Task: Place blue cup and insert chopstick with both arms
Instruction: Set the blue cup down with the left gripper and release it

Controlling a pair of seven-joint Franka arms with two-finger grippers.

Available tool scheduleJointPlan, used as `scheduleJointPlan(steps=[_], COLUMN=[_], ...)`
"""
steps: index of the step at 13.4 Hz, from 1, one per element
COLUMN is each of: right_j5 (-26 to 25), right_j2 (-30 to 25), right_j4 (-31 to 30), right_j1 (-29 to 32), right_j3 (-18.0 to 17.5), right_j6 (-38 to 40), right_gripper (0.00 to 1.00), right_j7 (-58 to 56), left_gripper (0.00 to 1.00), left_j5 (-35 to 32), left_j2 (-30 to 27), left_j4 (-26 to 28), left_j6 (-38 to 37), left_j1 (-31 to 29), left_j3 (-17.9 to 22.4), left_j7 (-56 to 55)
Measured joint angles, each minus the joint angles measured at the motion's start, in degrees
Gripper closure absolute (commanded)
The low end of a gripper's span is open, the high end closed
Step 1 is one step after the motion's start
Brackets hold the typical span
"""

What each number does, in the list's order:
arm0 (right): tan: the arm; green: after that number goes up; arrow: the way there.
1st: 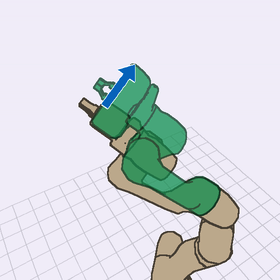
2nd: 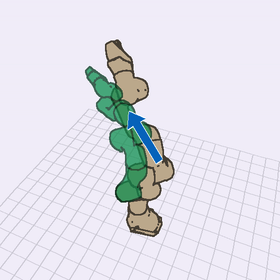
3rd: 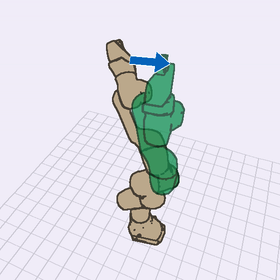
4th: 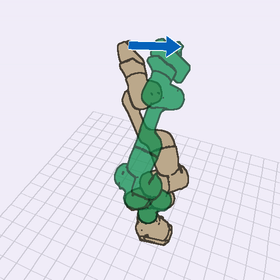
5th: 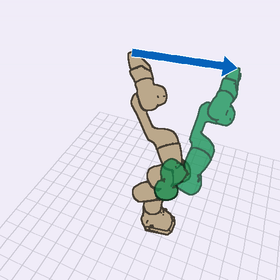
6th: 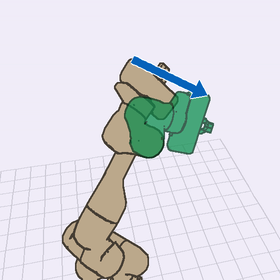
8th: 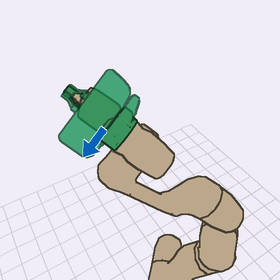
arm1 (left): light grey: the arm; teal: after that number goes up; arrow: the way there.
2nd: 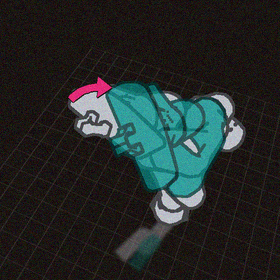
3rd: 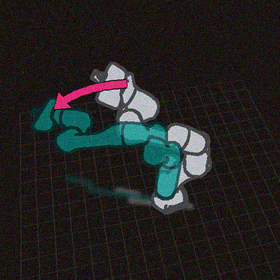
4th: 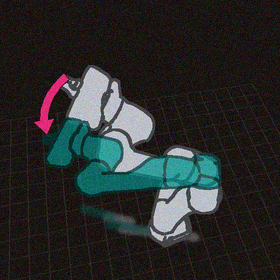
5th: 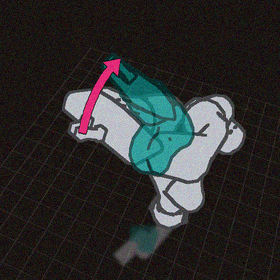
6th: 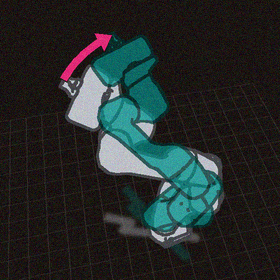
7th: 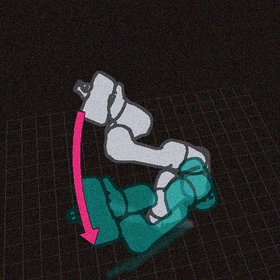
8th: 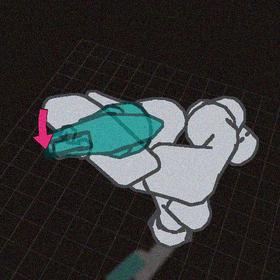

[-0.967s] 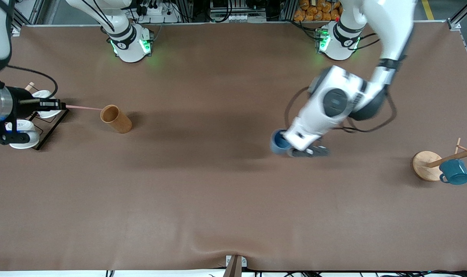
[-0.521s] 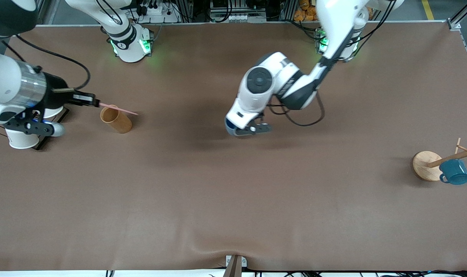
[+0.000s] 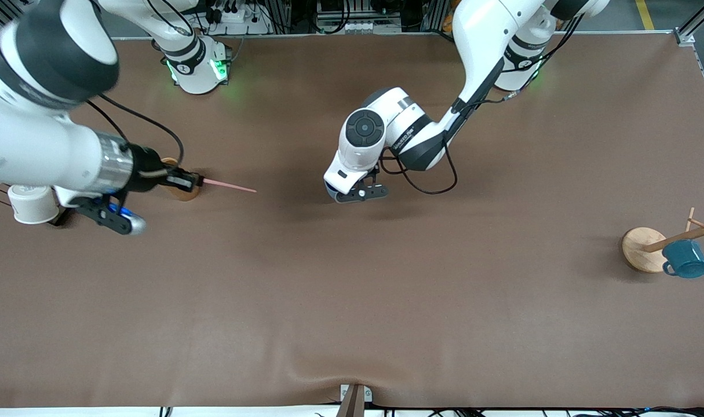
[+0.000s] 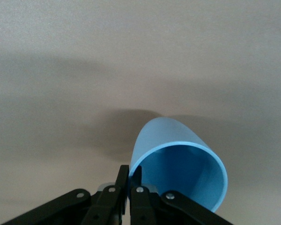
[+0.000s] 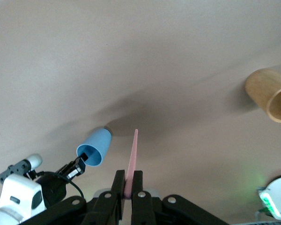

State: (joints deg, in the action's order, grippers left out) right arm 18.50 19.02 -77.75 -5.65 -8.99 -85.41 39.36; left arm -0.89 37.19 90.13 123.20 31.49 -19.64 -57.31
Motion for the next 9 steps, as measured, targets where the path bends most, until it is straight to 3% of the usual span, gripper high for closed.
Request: scheduleJointPlan(steps=[2,3,4,9], right_j5=[1.05,1.63,1.89,2.61], right_j2=[-2.28,-3.38,-4.28,-5.80], right_j4=[-5.70,-7.45,-8.51,-10.35], right_j1=[0.00,-0.02,-0.02,-0.04], right_j3=[-0.01,-0.02,-0.02,-0.04], right_j6=[-3.56,-4.31,-4.63,-4.97], right_gripper=[1.00,1.00,1.00,1.00], right_j7=[0.09,0.64,1.36,2.95], left_gripper=[1.00,0.83,0.01,0.00], left_j5=[-0.12,-0.16,-0.16,-0.46], left_j2=[1.23,1.71,1.81,1.16], left_j4=[-0.01,-0.03,-0.21,-1.90], left_j6=[1.57,1.97,2.02,2.20], left_j1=[0.00,-0.01,-0.04,-0.39], left_j3=[0.26,0.39,0.41,0.54], left_j7=[0.00,-0.01,-0.24,-3.82])
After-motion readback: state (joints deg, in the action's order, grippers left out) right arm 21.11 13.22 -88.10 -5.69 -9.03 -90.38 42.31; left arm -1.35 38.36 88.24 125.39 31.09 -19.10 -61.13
